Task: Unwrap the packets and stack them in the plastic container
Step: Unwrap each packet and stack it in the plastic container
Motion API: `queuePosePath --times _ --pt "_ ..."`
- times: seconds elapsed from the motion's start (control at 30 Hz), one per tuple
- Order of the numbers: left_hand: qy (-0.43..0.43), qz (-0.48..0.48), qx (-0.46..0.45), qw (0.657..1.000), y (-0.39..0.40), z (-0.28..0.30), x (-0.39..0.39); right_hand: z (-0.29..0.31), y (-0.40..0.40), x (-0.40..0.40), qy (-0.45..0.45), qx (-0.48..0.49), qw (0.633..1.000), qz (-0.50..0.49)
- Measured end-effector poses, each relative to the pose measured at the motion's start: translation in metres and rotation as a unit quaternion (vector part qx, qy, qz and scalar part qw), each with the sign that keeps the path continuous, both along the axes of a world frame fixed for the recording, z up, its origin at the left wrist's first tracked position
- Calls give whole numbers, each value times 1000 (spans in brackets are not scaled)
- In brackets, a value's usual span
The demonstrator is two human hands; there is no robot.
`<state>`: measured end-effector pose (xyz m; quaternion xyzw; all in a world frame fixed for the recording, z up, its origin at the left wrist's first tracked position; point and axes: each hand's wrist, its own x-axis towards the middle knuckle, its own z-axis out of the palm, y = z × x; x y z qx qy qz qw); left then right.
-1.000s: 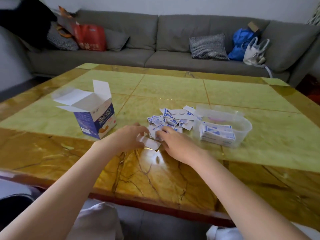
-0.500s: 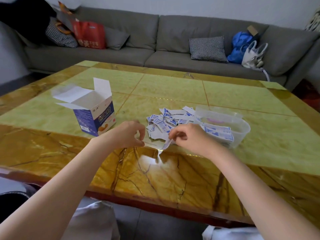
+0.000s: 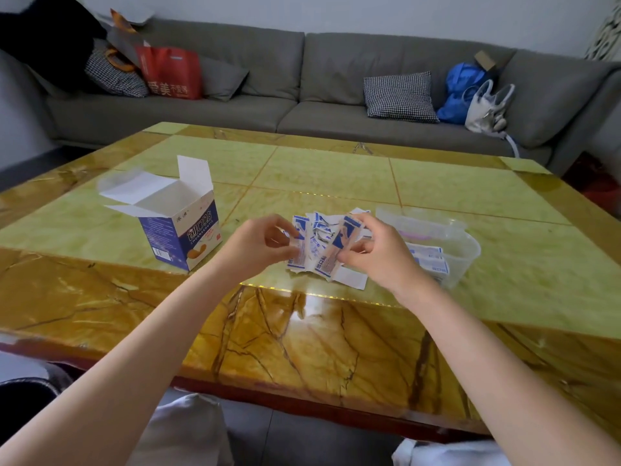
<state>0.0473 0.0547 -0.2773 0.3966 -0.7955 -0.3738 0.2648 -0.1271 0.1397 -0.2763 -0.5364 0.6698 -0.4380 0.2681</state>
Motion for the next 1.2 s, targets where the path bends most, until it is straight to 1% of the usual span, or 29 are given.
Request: queuePosePath --times 0.1,0.2,0.27,0.3,0.33,0.4,0.43,0.47,0.5,0.53,0.57,0.6,0.67,0.8,0.9,1.0,1.1,1.2 --pt "27 -3 20 999 5 -1 -6 3 2 1 -86 0 996 -4" --pt "36 -45 6 998 10 -1 -15 4 2 3 -112 41 993 14" --pt "40 -71 -2 997 10 0 -21 5 2 5 -150 29 988 12" --pt "32 -74 -15 997 9 0 -23 7 2 5 -140 2 990 -9" --pt "11 -66 -45 997 7 -1 -24 9 2 3 -90 -30 995 -37" --pt "-66 -38 -129 989 2 -7 -24 14 5 -2 79 -89 991 -65" --pt "-111 -35 -158 980 0 -11 -25 17 8 -4 172 -89 979 -55" --pt "-159 -46 -175 971 -1 -15 -26 18 12 -6 258 -64 963 -33" --pt "-205 -65 -189 958 -1 -20 -29 16 14 -8 336 -18 942 -7" --pt "-247 -88 -204 943 0 -24 -32 12 17 -8 398 29 917 20" --pt "-276 -107 -221 929 0 -27 -35 7 19 -6 441 68 894 47" --pt "-290 -116 -235 920 1 -30 -39 2 22 -5 457 94 882 71" --pt "-290 -114 -249 917 0 -31 -45 -5 26 -4 456 119 877 99" --pt "-259 -103 -241 930 -2 -30 -51 -1 28 -10 395 120 906 97" --pt "-265 -112 -225 931 0 -28 -51 3 27 -13 368 147 912 105" --pt "-210 -98 -217 948 3 -25 -44 3 26 -10 350 174 911 129" --pt "-175 -76 -222 956 7 -21 -35 5 24 -5 309 154 930 125" --pt "-194 -66 -214 955 8 -18 -25 7 18 -1 249 107 956 111"
